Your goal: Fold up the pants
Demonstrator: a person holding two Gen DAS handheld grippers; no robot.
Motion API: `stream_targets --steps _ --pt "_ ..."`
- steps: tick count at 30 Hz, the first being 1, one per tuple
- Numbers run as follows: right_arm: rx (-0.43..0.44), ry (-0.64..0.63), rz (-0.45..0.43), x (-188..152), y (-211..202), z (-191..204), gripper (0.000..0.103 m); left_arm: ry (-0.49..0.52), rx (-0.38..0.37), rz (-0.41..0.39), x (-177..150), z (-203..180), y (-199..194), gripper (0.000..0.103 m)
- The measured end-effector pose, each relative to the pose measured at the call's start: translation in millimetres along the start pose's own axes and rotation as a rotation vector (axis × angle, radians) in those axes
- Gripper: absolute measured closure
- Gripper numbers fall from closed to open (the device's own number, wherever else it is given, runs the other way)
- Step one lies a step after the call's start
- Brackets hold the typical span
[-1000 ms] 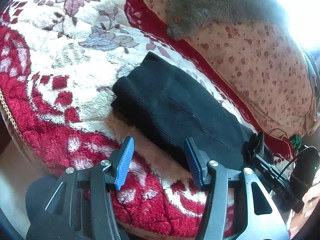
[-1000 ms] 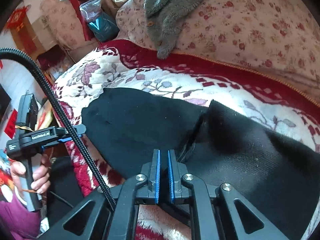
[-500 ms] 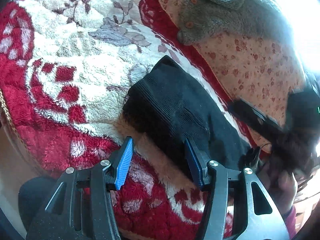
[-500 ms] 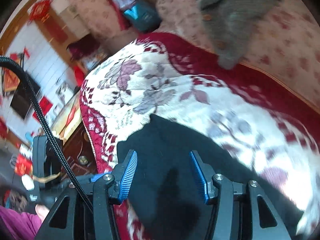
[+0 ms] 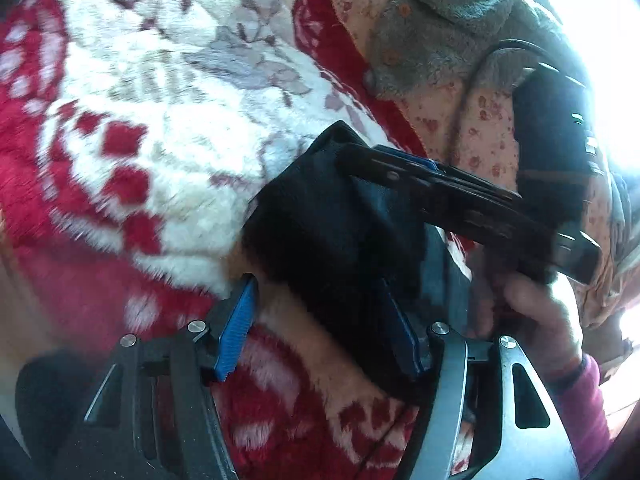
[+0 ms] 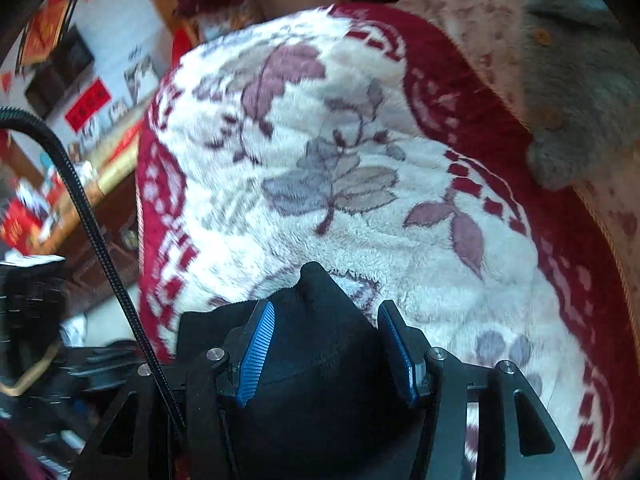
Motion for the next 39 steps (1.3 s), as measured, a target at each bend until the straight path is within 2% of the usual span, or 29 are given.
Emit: stream_targets --steps 3,5,7,9,13,14,15,16,19,22,25,29,35,39 --pt "-0.004 -0.04 0.035 0.6 10.8 2.5 0.051 0.023 0.03 -0.018 -1.0 -1.1 -1.5 0.035" --pt "-0.001 -0.039 0.063 -0.4 18.1 0.6 0.051 0.038 0.04 0.003 -1.7 0.8 7.5 0.035" --pt "-0.005 -0.031 0.084 -2.2 22.3 -1.5 0.051 0.036 0.038 -0.021 1.4 0.5 9.8 0.035" --pt "-0.012 -0.035 0.074 -2.5 22.5 -0.8 0.055 0.032 0.039 -0.02 4.6 0.1 14.0 0.031" --pt "-0.032 -0.046 0.042 -3.3 18.1 -2.6 0.075 0.009 0.009 -0.043 11.4 -0.2 18.9 0.03" --pt "-0.03 -0.041 0.031 -3.4 15.0 -2.8 0.08 0.023 0.008 -0.052 11.9 -1.5 18.9 0.044" --pt "-0.031 -0.038 0.023 -3.2 12.8 -2.6 0.083 0.066 -0.001 -0.058 11.4 -5.4 20.1 0.067" --pt "-0.034 -0.036 0.011 -2.9 9.0 -1.8 0.086 0.078 -0.031 -0.036 10.0 -9.2 22.9 0.075" --pt "-0.036 -0.029 -0.037 -1.2 -7.4 3.3 0.089 0.091 -0.05 -0.054 11.8 -15.6 16.4 0.081" --pt "-0.026 0.002 -0.133 4.0 -41.4 6.9 0.089 0.105 -0.098 -0.093 15.4 -29.0 -1.8 0.083" --pt "-0.007 0.067 -0.233 6.2 -84.2 5.6 0.089 0.169 -0.13 -0.135 15.7 -54.5 -21.4 0.084" --pt "0.0 0.151 -0.354 -2.5 -145.2 1.6 0.089 0.267 -0.209 -0.17 6.9 -102.7 -46.6 0.085" --pt "-0.019 0.307 -0.513 -50.2 -232.7 -17.4 0.089 0.387 -0.311 -0.135 -24.0 -167.7 -58.2 0.085" --pt "-0.045 0.399 -0.581 -94.1 -276.3 -33.2 0.089 0.48 -0.357 -0.083 -61.6 -211.5 -50.9 0.085"
Point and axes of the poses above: each gripper's, at about its wrist camera, not at the fingertips, and y roughly the way its jaws point, z to its left, x to its top, the point moved 5 cm from there along y, roughly the way its jaws point, and after that the axes turned 8 degrees about -z, right-handed, at the moved point
